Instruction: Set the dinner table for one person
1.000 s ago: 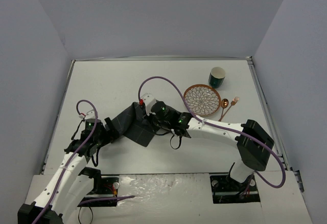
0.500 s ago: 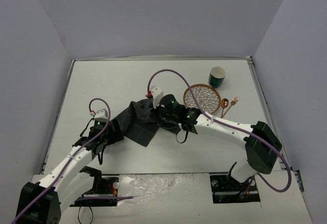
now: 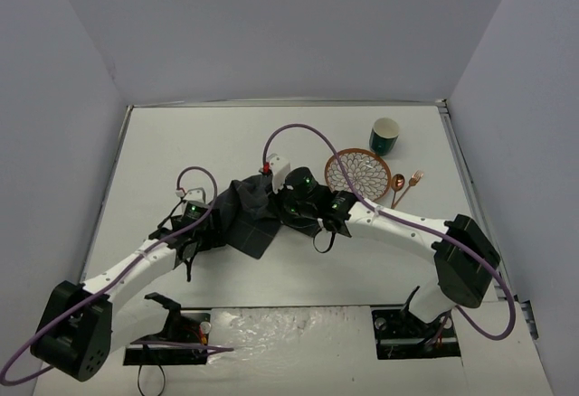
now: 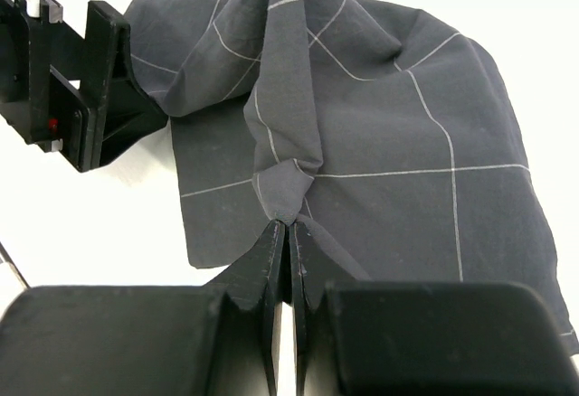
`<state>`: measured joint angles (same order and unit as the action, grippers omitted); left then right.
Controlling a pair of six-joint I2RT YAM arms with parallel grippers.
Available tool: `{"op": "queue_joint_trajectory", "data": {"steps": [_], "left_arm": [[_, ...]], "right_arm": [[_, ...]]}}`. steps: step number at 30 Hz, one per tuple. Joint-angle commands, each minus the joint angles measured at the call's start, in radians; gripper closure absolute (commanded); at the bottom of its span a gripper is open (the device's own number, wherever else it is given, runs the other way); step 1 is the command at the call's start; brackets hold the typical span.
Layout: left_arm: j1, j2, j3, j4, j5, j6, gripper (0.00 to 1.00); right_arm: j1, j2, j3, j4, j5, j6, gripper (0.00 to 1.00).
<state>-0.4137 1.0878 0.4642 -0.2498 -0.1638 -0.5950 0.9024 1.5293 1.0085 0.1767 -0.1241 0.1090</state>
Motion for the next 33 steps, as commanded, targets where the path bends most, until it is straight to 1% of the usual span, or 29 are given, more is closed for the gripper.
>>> {"op": "queue_joint_trajectory", "data": {"steps": [1, 4, 6, 11, 15, 17, 20, 25, 26, 29, 33], "left_arm": [[-0.017, 0.010, 0.056, 0.013, -0.066, 0.021, 0.35], [-0.019, 0.010, 0.057, 0.003, -0.069, 0.015, 0.41], [-0.019, 0.010, 0.062, -0.014, -0.075, 0.005, 0.42], [-0.019, -0.013, 0.084, -0.107, -0.108, -0.028, 0.41], [-0.017, -0.058, 0.130, -0.202, -0.129, -0.040, 0.36], [-0.019, -0.075, 0.137, -0.219, -0.126, -0.026, 0.35], [-0.020, -0.070, 0.136, -0.199, -0.106, 0.009, 0.35], [-0.020, 0.036, 0.151, -0.145, -0.047, 0.042, 0.35], [-0.020, 0.038, 0.151, -0.144, -0.046, 0.047, 0.35], [-0.020, 0.121, 0.173, -0.141, -0.019, 0.059, 0.35], [-0.027, 0.144, 0.176, -0.142, -0.002, 0.061, 0.36]], "right_arm": [[-0.015, -0.064, -0.001, 0.078, -0.024, 0.016, 1.00], [-0.020, -0.067, -0.002, 0.081, -0.031, 0.018, 1.00], [-0.024, -0.070, -0.004, 0.083, -0.034, 0.018, 1.00], [-0.029, -0.066, -0.005, 0.085, -0.045, 0.024, 1.00], [-0.031, -0.069, -0.008, 0.089, -0.055, 0.025, 1.00], [-0.033, -0.071, -0.011, 0.092, -0.055, 0.026, 1.00], [-0.039, -0.072, -0.010, 0.095, -0.061, 0.024, 1.00], [-0.042, -0.082, -0.017, 0.096, -0.068, 0.026, 1.00], [-0.042, -0.083, -0.018, 0.096, -0.068, 0.026, 1.00], [-0.048, -0.094, -0.030, 0.096, -0.069, 0.026, 1.00], [-0.055, -0.102, -0.041, 0.099, -0.068, 0.027, 1.00]]}}
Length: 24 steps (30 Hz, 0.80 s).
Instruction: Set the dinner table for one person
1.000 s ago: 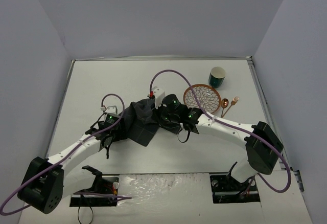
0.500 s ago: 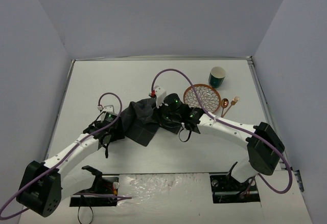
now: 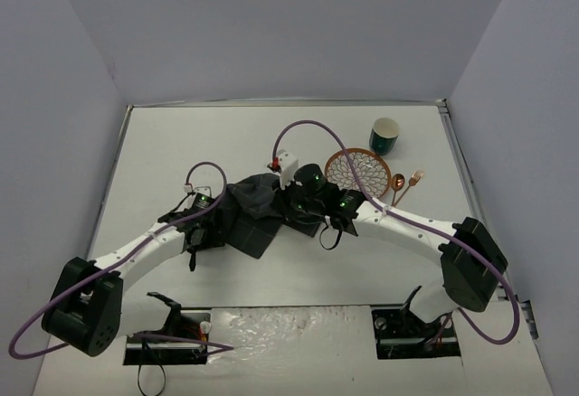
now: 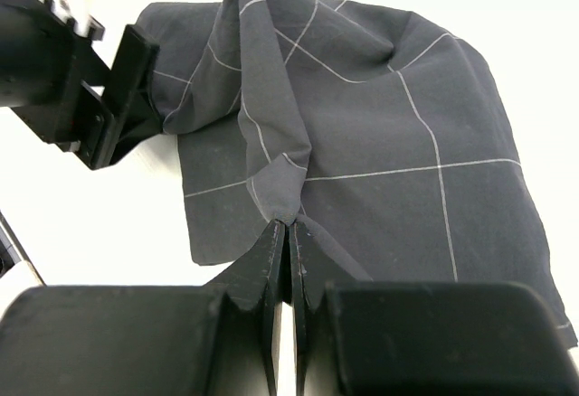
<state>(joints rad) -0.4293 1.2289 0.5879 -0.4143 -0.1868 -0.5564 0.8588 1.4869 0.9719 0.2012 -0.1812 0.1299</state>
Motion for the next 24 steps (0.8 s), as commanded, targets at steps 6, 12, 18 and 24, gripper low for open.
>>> {"op": "queue_joint_trajectory", "data": {"steps": [6, 12, 18, 24], "left_arm": [[-0.035, -0.075, 0.053, -0.007, 0.027, 0.017, 0.36], [-0.055, -0.117, 0.103, -0.118, 0.025, 0.024, 0.36], [-0.075, -0.072, 0.158, -0.193, -0.002, 0.053, 0.36], [-0.078, 0.040, 0.239, -0.268, -0.011, 0.096, 0.36]], "right_arm": [[-0.015, -0.063, -0.018, 0.081, -0.015, 0.010, 1.00], [-0.019, -0.071, -0.026, 0.089, -0.019, 0.013, 1.00], [-0.020, -0.085, -0.031, 0.092, -0.021, 0.014, 1.00], [-0.020, -0.103, -0.042, 0.092, -0.021, 0.016, 1.00]]}}
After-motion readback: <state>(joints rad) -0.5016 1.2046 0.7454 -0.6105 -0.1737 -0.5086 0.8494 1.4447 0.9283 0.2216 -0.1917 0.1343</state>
